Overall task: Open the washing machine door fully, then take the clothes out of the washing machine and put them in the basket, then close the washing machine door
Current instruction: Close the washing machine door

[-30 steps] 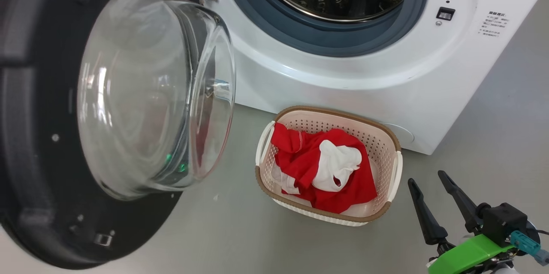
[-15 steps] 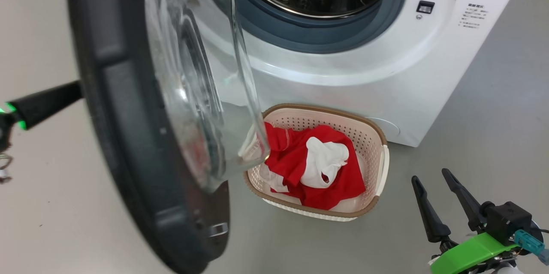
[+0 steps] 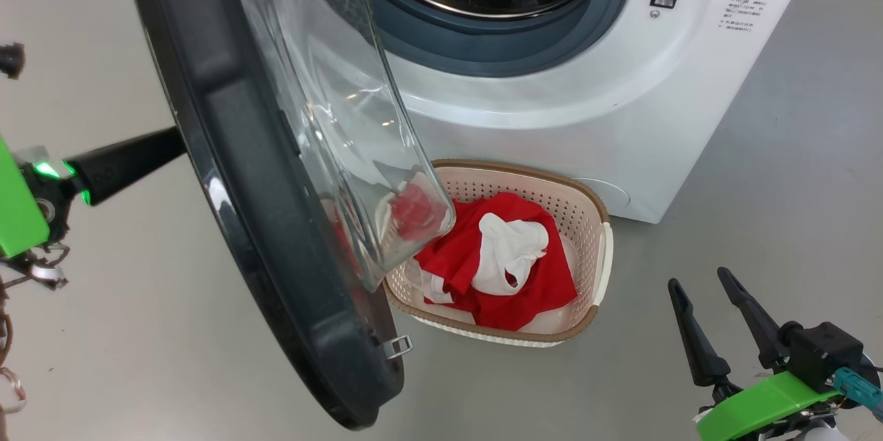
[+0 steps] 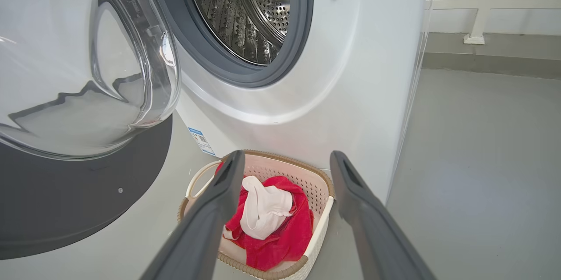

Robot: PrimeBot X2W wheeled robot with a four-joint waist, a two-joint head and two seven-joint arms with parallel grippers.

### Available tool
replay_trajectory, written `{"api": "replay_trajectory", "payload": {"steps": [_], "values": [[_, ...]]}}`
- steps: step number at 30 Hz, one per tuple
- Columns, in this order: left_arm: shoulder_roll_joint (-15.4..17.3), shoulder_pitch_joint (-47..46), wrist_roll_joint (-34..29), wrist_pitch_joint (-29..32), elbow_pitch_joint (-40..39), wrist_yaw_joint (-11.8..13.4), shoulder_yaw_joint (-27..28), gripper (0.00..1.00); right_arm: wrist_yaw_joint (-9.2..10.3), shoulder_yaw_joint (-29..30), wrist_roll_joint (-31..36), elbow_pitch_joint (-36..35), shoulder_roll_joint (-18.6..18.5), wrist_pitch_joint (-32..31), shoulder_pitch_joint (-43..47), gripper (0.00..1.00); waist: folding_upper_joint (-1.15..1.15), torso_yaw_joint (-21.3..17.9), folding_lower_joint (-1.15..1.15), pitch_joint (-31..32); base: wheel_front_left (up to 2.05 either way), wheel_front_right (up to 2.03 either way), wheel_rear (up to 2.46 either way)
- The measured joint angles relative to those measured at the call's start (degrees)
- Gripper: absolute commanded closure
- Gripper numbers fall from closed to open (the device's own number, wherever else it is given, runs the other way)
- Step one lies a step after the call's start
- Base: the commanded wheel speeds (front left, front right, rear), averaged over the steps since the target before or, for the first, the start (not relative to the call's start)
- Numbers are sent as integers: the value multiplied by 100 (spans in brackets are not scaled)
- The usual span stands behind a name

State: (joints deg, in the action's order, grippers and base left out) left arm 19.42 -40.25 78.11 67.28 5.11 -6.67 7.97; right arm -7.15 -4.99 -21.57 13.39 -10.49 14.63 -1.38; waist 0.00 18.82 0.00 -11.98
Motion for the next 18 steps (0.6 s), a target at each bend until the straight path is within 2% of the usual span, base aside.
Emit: {"api": "replay_trajectory", "payload": {"steps": [9,10,15,16,17,18], "values": [[3,42,-140,-311,31,-41,45,100,0,15,4,-1,9,0,1,0,0,52,0,68,0,0,0],[3,66,-151,-357,31,-42,65,89,0,13,4,-1,10,0,1,0,0,61,0,78,0,0,0],[67,390,-185,-657,34,-42,183,53,0,4,4,-1,10,0,2,0,0,108,0,114,0,0,0],[87,471,-207,-706,35,-42,199,35,0,-2,4,2,9,0,3,0,0,113,0,125,0,0,0],[91,549,-207,-767,41,-42,225,21,0,-10,4,3,10,0,3,0,0,116,0,137,0,0,0],[97,638,-210,-835,49,-42,254,0,0,-15,4,3,11,0,4,0,0,119,0,151,0,0,0]]}}
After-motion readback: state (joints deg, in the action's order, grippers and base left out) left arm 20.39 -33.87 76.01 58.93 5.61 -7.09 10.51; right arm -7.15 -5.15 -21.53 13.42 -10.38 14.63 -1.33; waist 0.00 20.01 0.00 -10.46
